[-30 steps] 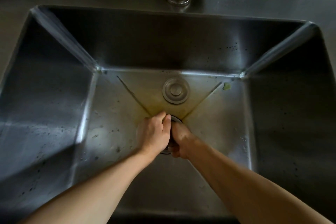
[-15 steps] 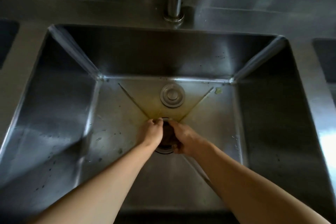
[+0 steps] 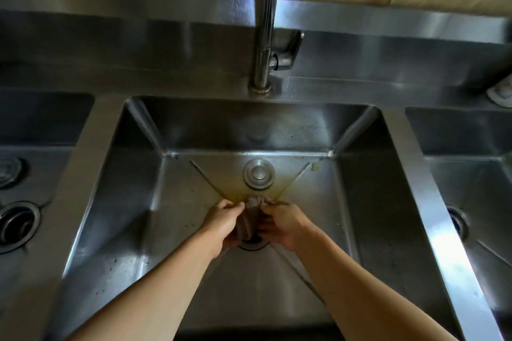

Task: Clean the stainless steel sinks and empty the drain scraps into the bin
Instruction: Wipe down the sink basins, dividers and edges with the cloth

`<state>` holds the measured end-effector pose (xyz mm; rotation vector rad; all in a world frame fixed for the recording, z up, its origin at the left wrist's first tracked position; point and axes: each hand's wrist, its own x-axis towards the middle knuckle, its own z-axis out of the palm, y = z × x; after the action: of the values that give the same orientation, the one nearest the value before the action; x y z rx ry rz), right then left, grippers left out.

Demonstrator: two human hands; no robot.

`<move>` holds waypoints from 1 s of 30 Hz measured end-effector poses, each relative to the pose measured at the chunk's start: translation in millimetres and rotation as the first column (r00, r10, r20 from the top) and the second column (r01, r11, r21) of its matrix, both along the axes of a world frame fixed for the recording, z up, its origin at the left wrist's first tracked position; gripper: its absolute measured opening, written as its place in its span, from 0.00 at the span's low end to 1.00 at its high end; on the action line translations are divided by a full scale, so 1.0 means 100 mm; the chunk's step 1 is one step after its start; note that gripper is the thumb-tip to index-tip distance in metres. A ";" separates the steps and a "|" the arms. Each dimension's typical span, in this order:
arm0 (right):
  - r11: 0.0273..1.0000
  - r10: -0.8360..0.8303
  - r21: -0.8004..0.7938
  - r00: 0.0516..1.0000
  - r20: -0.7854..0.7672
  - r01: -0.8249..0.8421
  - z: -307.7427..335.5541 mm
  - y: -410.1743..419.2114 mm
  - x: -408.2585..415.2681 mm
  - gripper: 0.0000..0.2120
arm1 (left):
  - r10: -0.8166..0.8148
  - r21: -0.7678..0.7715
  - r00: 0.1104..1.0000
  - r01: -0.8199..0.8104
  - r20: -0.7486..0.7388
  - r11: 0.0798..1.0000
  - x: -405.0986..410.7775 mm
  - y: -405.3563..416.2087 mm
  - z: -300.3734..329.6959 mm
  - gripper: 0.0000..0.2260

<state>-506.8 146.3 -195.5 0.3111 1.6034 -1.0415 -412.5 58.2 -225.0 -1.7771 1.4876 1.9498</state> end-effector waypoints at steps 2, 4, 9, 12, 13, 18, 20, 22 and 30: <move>0.995 -0.085 -0.064 0.994 -0.062 0.081 0.12 0.03 0.03 0.11 | 0.032 0.071 0.998 -0.029 -0.054 0.997 0.05 -0.01 0.17 0.07; 0.988 -0.112 -0.119 0.991 -0.080 0.102 0.30 0.06 0.06 0.11 | 0.031 0.105 0.997 -0.024 -0.073 0.994 0.10 -0.04 0.38 0.10; 0.978 -0.036 -0.205 0.934 -0.356 -0.040 0.71 0.06 0.20 0.12 | -0.223 0.008 0.957 0.229 -0.185 0.973 0.24 -0.09 0.86 0.12; 0.946 -0.075 -0.319 0.923 -0.378 -0.054 0.97 0.02 0.27 0.14 | -0.210 0.036 0.909 0.239 -0.361 0.970 0.30 -0.14 1.04 0.08; 0.950 -0.064 -0.303 0.908 -0.415 -0.072 1.04 0.02 0.27 0.14 | -0.184 0.042 0.901 0.218 -0.394 0.975 0.30 -0.18 1.08 0.12; 0.995 -0.077 -0.100 0.798 -0.598 0.021 1.24 0.10 0.20 0.20 | 0.002 0.057 0.897 0.026 -0.442 0.998 0.26 -0.37 1.35 0.17; 0.999 -0.048 -0.033 0.717 -0.695 0.035 1.31 0.14 0.21 0.19 | -0.007 0.014 0.885 0.015 -0.466 1.000 0.18 -0.38 1.45 0.17; 0.999 -0.023 0.002 0.613 -0.790 0.040 1.32 0.14 0.23 0.16 | -0.023 -0.027 0.867 0.011 -0.498 1.000 0.06 -0.36 1.53 0.19; 0.963 -0.240 -0.244 0.779 -0.579 0.116 1.25 0.15 -0.14 0.11 | -0.174 0.057 0.818 0.244 -0.549 0.968 -0.49 -0.14 1.69 0.18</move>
<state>-520.6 161.1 -70.1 -0.0206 2.0445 -1.5462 -461.9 43.9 -55.7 -0.9889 1.5690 2.4790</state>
